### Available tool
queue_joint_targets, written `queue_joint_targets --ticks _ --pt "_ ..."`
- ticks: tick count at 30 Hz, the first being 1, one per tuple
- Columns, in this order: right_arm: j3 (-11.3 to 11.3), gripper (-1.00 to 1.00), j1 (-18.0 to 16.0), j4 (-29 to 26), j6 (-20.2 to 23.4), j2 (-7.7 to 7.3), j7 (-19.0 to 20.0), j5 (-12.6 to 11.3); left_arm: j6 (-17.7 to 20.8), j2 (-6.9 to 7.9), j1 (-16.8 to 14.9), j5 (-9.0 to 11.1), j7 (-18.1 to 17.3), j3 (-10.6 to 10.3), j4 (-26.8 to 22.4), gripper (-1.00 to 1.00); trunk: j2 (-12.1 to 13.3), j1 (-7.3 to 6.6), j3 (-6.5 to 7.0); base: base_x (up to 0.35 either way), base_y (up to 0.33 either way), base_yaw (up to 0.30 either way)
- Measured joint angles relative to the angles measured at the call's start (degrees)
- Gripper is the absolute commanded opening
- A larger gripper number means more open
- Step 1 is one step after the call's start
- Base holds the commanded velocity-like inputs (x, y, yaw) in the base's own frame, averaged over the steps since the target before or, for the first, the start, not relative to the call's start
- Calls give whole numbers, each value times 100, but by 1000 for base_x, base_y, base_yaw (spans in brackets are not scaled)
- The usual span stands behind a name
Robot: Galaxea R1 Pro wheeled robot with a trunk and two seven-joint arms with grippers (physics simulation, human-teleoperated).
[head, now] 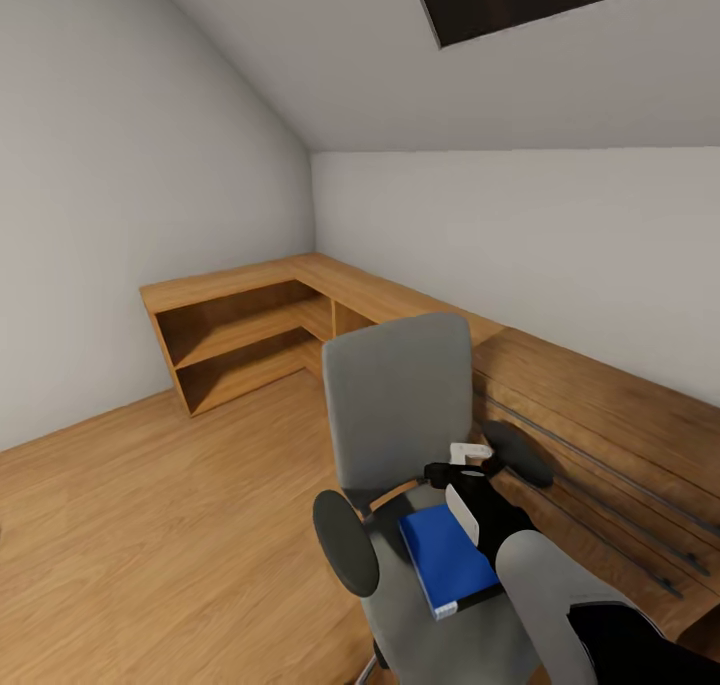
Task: In the bedroom, organize the workspace by keeping the computer under the desk, ensuring the monitor is on the desk, placing the keyboard on the desk next to the monitor, placing the mouse on the desk next to the keyboard, moving the folder from the swivel chair onto the desk next to the mouse, stacking the notebook on top of the folder with the pen on top of the notebook, and positioning the swivel chair next to the desk.
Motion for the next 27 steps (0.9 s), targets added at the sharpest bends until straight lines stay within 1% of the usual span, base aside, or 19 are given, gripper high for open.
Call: queue_joint_targets --ticks 5,8,11,12,16,22,23,27 --pt "-10 100 0 1 17 -4 -40 0 5 -2 0 2 0 0 0 100 -201 110 -90 0 0 0" --pt "-72 100 0 65 38 0 -177 -5 7 -3 0 5 0 0 0 100 -321 176 -144 0 0 0" --pt "-328 100 0 181 55 4 -439 -13 8 -4 0 8 3 1 0 100 -441 242 -198 0 0 0" --pt "-510 100 0 209 65 7 -592 -16 8 -3 0 9 5 2 0 100 -481 264 -216 0 0 0" --pt "-802 100 -5 218 194 26 -937 -25 8 1 0 12 8 6 0 100 -642 351 -287 0 0 0" --pt "-935 100 -21 127 567 53 -1203 -46 8 3 0 30 19 16 0 100 -883 483 -395 0 0 0" --pt "-942 100 -23 109 617 57 -1235 -65 8 5 0 32 20 18 0 100 -884 484 -395 0 0 0" --pt "-963 100 -25 -15 828 67 -1411 -295 8 11 0 37 17 22 0 100 -884 484 -395 0 0 0"
